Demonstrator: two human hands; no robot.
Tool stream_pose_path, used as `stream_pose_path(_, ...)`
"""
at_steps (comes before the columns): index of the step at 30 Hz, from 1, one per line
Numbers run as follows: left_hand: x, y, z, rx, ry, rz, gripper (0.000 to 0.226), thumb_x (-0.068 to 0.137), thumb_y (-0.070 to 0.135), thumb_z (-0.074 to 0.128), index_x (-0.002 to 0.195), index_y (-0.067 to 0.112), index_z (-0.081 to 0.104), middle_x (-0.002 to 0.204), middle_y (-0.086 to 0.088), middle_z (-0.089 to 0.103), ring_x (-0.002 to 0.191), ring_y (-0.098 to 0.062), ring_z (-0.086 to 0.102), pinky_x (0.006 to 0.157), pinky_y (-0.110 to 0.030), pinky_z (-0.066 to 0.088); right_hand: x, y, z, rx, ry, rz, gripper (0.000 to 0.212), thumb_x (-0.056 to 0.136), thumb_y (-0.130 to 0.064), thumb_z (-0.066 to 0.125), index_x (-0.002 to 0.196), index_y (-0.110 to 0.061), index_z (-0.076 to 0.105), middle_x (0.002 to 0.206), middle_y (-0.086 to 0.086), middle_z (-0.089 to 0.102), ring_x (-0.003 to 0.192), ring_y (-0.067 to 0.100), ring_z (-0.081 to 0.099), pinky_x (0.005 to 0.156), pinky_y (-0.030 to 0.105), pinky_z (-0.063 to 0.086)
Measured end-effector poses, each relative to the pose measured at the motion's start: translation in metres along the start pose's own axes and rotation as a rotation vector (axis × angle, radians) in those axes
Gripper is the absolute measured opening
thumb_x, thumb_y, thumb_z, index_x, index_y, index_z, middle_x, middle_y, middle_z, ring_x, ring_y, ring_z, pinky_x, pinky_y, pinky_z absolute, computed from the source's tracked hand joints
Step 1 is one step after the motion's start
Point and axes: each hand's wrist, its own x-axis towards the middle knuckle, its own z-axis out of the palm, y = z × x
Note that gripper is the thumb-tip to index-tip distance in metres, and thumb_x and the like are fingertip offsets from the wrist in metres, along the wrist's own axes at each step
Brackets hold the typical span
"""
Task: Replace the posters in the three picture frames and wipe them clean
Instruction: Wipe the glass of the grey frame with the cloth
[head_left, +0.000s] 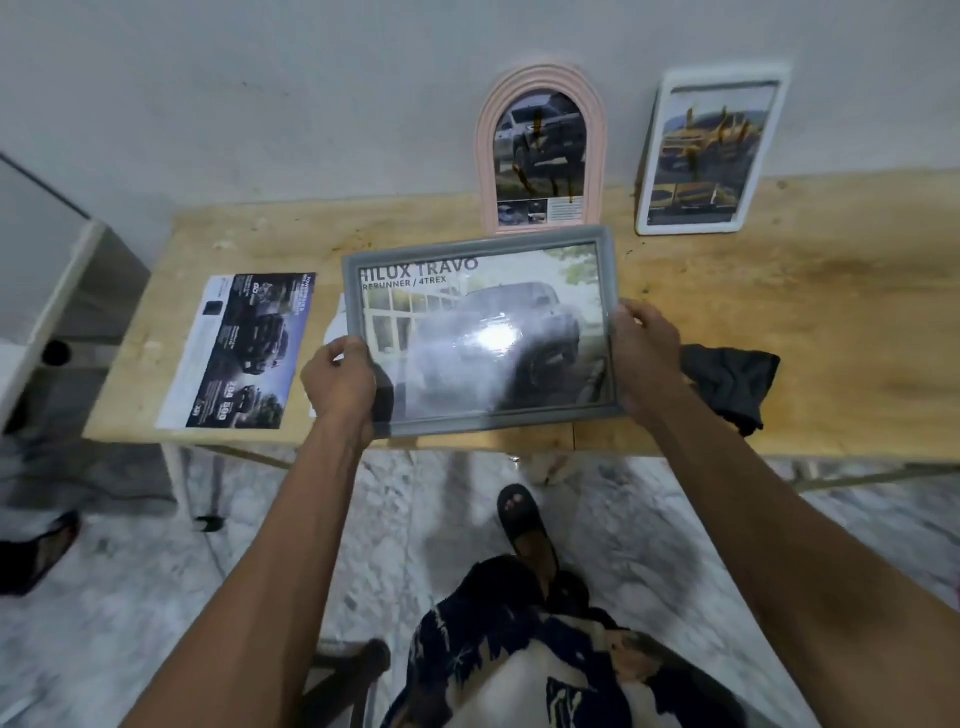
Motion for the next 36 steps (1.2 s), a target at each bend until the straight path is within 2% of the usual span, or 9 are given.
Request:
stream_pose_path(3, 0.003, 0.008, -0.024, -0.087, 0.014, 0.021, 0.028, 0.094, 0.028, 0.060, 0.100, 0.002, 0.070, 0.065, 0.002, 0.053, 0.054, -0.011, 0.044, 0.054, -0.024, 0.039, -0.017, -0.013, 0.013, 0.052, -0.041, -0.090, 0.018, 0.100, -0.018, 0.044, 0.095, -0.010, 0.060, 0.076, -0.004, 0.054, 0.061, 0.003, 0.049, 0.047, 0.013, 0.042)
stream_pose_path(5, 0.005, 0.015, -0.035, -0.114, 0.003, 0.022, 0.021, 0.096, 0.025, 0.058, 0.095, 0.008, 0.069, 0.064, 0.001, 0.051, 0.055, -0.011, 0.042, 0.054, -0.024, 0.037, -0.020, -0.018, 0.021, 0.108, -0.077, -0.098, 0.020, 0.101, -0.018, 0.045, 0.100, -0.008, 0.063, 0.078, 0.000, 0.057, 0.065, 0.009, 0.055, 0.048, 0.016, 0.046)
stream_pose_path(14, 0.079, 0.045, -0.058, -0.219, 0.002, 0.002, 0.019, 0.094, 0.034, 0.060, 0.094, 0.018, 0.070, 0.095, -0.001, 0.070, 0.089, -0.020, 0.062, 0.093, -0.044, 0.055, 0.003, -0.067, 0.097, 0.146, -0.213, -0.072, 0.021, 0.103, -0.021, 0.044, 0.097, -0.009, 0.060, 0.085, 0.004, 0.059, 0.075, 0.014, 0.059, 0.064, 0.027, 0.056)
stream_pose_path(17, 0.128, 0.056, -0.056, -0.198, -0.039, 0.052, 0.015, 0.096, 0.030, 0.057, 0.099, 0.024, 0.070, 0.091, 0.004, 0.069, 0.088, -0.020, 0.061, 0.093, -0.044, 0.053, 0.023, -0.080, 0.136, 0.093, -0.246, -0.157, 0.021, 0.102, -0.023, 0.045, 0.091, -0.013, 0.060, 0.083, 0.005, 0.058, 0.077, 0.019, 0.058, 0.068, 0.034, 0.053)
stream_pose_path(21, 0.201, 0.077, -0.048, -0.096, -0.105, 0.085, 0.017, 0.095, 0.027, 0.056, 0.107, 0.032, 0.067, 0.108, -0.003, 0.071, 0.101, -0.027, 0.067, 0.094, -0.048, 0.055, 0.057, -0.099, 0.185, -0.030, -0.252, -0.191, 0.027, 0.103, -0.021, 0.041, 0.127, -0.018, 0.053, 0.102, 0.001, 0.062, 0.085, 0.013, 0.064, 0.063, 0.024, 0.057)
stream_pose_path(25, 0.274, 0.102, -0.036, 0.088, -0.187, 0.213, 0.025, 0.098, 0.020, 0.053, 0.122, 0.017, 0.061, 0.110, -0.014, 0.069, 0.098, -0.032, 0.067, 0.089, -0.050, 0.057, 0.095, -0.114, 0.237, -0.158, -0.159, -0.171, 0.034, 0.101, -0.018, 0.040, 0.133, -0.020, 0.050, 0.102, 0.004, 0.063, 0.079, 0.016, 0.062, 0.064, 0.037, 0.055)
stream_pose_path(29, 0.331, 0.115, -0.017, 0.210, -0.254, 0.257, 0.022, 0.099, 0.016, 0.053, 0.119, 0.019, 0.061, 0.102, -0.012, 0.070, 0.090, -0.032, 0.068, 0.080, -0.052, 0.059, 0.127, -0.121, 0.277, -0.241, -0.078, -0.168, 0.035, 0.100, -0.010, 0.039, 0.133, -0.016, 0.049, 0.110, 0.007, 0.060, 0.083, 0.011, 0.056, 0.068, 0.021, 0.046)
stream_pose_path(32, 0.357, 0.118, -0.001, 0.196, -0.293, 0.225, 0.020, 0.098, 0.014, 0.054, 0.115, 0.023, 0.062, 0.099, -0.010, 0.070, 0.090, -0.028, 0.068, 0.078, -0.052, 0.060, 0.144, -0.121, 0.296, -0.273, -0.016, -0.149, 0.031, 0.101, -0.006, 0.038, 0.129, -0.015, 0.049, 0.099, 0.001, 0.058, 0.072, 0.003, 0.051, 0.057, 0.005, 0.039)
stream_pose_path(36, 0.381, 0.107, 0.016, 0.157, -0.307, 0.214, 0.023, 0.089, 0.018, 0.052, 0.102, 0.032, 0.064, 0.098, -0.006, 0.072, 0.091, -0.029, 0.070, 0.074, -0.056, 0.059, 0.164, -0.118, 0.314, -0.313, 0.022, -0.131, 0.032, 0.098, -0.005, 0.038, 0.127, -0.012, 0.049, 0.090, -0.003, 0.056, 0.075, 0.010, 0.052, 0.070, 0.023, 0.042)
